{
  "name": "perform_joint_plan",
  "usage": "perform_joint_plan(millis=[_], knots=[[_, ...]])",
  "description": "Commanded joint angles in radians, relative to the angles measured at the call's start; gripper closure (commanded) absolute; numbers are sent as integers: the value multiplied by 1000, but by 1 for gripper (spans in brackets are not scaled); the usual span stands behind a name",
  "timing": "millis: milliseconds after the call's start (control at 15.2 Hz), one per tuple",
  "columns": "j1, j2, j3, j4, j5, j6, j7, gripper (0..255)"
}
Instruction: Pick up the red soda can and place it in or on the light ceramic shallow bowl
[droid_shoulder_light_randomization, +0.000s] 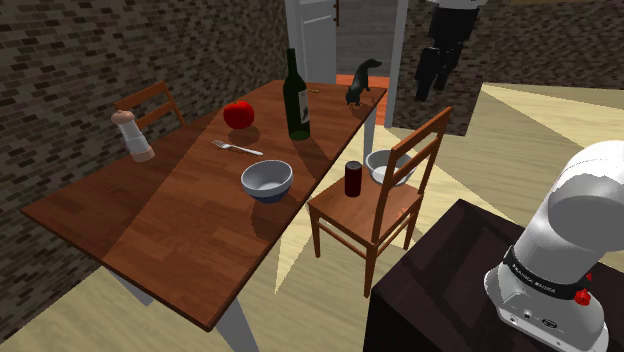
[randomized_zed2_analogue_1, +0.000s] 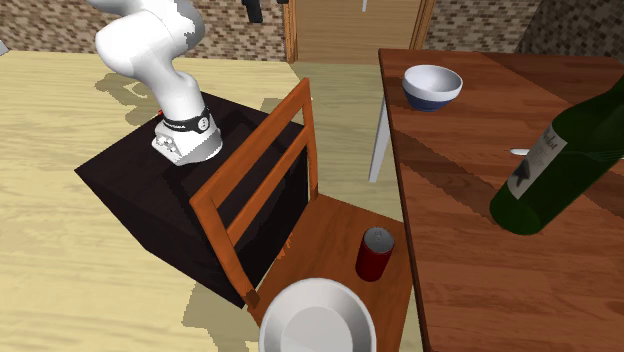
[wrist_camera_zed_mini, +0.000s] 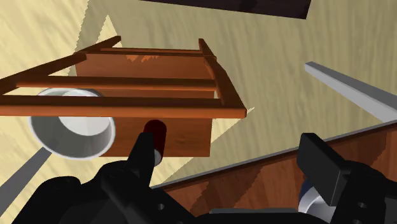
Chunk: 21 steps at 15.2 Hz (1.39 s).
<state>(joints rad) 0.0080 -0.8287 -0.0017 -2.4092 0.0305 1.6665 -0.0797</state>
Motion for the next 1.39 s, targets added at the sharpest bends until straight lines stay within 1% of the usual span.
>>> perform_joint_plan(millis=[0, 330, 660, 990, 1320], knots=[[0, 0, 0, 0, 0, 0, 0, 0], [-5, 133, -25, -41, -17, 162, -40, 0], [-8, 296, -50, -47, -27, 317, -79, 0], [-10, 479, -73, -18, -29, 459, -118, 0], [-10, 675, -92, 46, -19, 578, -160, 0]])
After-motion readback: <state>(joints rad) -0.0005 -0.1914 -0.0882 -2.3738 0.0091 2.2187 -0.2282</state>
